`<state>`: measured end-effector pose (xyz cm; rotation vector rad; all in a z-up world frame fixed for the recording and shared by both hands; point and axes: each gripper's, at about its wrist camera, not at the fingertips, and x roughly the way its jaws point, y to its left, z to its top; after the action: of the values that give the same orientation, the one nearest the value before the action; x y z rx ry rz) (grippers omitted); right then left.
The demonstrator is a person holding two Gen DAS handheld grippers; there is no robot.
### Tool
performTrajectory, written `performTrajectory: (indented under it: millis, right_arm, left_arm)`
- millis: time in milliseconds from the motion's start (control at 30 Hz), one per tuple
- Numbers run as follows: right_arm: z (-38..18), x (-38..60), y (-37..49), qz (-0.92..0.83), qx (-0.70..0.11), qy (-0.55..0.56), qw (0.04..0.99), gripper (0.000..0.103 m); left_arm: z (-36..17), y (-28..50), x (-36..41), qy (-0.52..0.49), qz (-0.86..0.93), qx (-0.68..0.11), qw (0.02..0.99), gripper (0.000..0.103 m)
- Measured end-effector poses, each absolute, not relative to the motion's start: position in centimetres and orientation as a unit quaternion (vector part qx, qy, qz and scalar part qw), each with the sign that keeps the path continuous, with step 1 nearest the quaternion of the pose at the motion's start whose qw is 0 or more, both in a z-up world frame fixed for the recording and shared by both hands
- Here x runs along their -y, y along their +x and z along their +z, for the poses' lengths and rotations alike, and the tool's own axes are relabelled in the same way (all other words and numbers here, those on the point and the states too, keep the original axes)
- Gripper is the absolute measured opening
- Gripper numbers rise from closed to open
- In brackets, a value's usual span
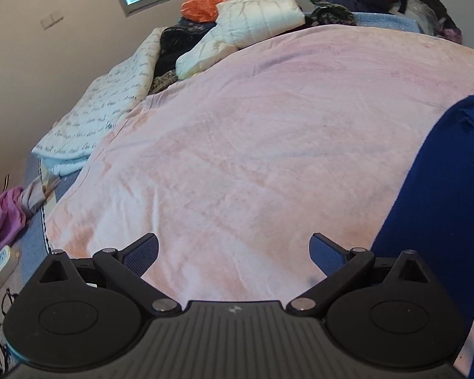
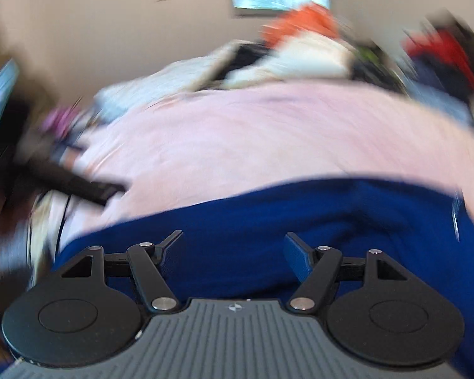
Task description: Fold small clothes
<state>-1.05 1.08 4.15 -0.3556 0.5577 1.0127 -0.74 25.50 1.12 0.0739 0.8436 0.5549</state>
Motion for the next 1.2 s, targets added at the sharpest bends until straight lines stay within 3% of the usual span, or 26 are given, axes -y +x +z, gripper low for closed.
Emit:
performTrajectory:
  millis: [133, 233, 400, 567, 667, 733, 800, 933, 1200]
  right_arm:
    - [3.4, -5.3, -9.7, 0.554, -0.134, -0.372, 0.732, 0.068]
    - [2.4, -6.1, -12.9, 0.583, -0.11, -0.44, 0.674, 0.068]
    - [2.4, -6.5, -12.8, 0.584, -0.112, -0.462, 0.658, 0.068]
    - [1.4, -8.2, -13.7, 0.583, -0.066, -0.476, 0.655, 0.066]
    - [0.7, -10.0, -14.3, 0.593, -0.041, -0.47, 0.652, 0.046]
    - [0.3, -10.9, -14.4, 0.602, -0.043, -0.463, 0.649, 0.02]
    - [0.1, -11.6, -14.4, 0.607, -0.048, -0.456, 0.649, 0.012]
    - [1.2, -11.9, -12.7, 0.61, -0.083, -0.401, 0.678, 0.001]
    - [5.2, -5.9, -2.2, 0.497, -0.187, -0.196, 0.825, 0.0]
  left_arm:
    - [1.9, -2.2, -27.0, -0.001, 0.266, -0.406, 0.874, 0.102]
    - [2.3, -2.9, -27.1, -0.009, 0.264, -0.405, 0.875, 0.102]
    - [2.5, -2.8, -27.2, -0.064, 0.216, -0.431, 0.874, 0.102]
    - [4.4, -3.9, -28.2, -0.077, 0.255, -0.396, 0.879, 0.102]
    - [5.6, -4.5, -29.4, -0.094, 0.277, -0.375, 0.88, 0.102]
    - [6.1, -4.8, -30.2, -0.112, 0.282, -0.365, 0.88, 0.102]
    - [6.4, -4.9, -30.6, -0.124, 0.286, -0.359, 0.88, 0.102]
    - [6.6, -5.1, -30.9, -0.145, 0.282, -0.354, 0.88, 0.102]
    - [4.7, -3.1, -28.7, -0.14, 0.211, -0.396, 0.883, 0.102]
